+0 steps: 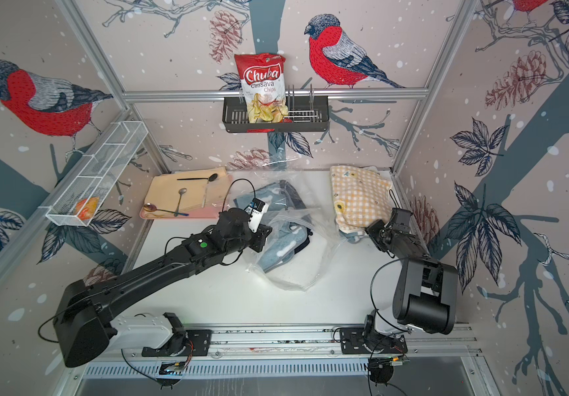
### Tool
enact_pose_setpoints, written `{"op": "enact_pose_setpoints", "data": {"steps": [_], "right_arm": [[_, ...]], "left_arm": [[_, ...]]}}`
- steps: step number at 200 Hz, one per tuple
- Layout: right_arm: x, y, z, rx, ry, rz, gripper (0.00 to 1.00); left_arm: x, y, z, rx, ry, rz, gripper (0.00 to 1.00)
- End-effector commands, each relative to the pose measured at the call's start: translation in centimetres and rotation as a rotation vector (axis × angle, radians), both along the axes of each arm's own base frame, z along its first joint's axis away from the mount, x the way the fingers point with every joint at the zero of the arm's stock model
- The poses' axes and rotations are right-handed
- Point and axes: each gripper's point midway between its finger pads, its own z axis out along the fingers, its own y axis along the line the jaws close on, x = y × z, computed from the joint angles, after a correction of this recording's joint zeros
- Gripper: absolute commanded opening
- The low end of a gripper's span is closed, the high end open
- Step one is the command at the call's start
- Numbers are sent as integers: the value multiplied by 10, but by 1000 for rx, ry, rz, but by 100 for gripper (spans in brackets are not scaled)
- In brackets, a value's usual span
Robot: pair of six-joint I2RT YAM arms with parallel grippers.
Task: Take the blanket out of the vacuum bag
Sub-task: Place the blanket at the corner of the board.
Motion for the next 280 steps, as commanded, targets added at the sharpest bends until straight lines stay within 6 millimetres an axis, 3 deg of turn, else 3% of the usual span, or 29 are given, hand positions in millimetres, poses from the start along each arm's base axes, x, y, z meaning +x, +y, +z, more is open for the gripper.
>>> {"op": "enact_pose_setpoints", "data": {"steps": [1, 56, 77, 99, 116, 143, 170, 196, 218, 253, 280], "right_arm": [[22, -8, 13, -27, -56, -8, 54], [19, -7, 14, -23, -54, 9, 54], [-2, 5, 17, -8, -56, 32, 55], [-29, 10, 33, -31, -85, 36, 58], [-44, 19, 58, -44, -144, 58, 60], [-59, 54, 97, -54, -220, 165, 60], [-72, 109, 139, -9, -348, 323, 61], [-90, 162, 156, 43, -404, 470, 61], [-107, 199, 160, 46, -425, 595, 61], [-119, 226, 155, 17, -432, 689, 61], [-109, 218, 152, -17, -444, 611, 61]], "left_arm": [[3, 1, 2, 7, -18, 4, 16], [4, 2, 1, 15, -21, 11, 16], [3, 0, -2, 23, -8, -3, 16], [2, -1, -2, 24, -3, -7, 16], [1, -3, 1, 11, -4, -19, 16], [-3, -4, 2, 3, 6, -33, 18], [-4, -3, 4, 4, -2, -36, 19], [-3, -3, -1, 23, -1, -35, 19], [-1, -4, -5, 31, 5, -36, 19], [0, -6, -16, 52, 27, -39, 19], [0, -7, -15, 44, 24, -43, 19]]}}
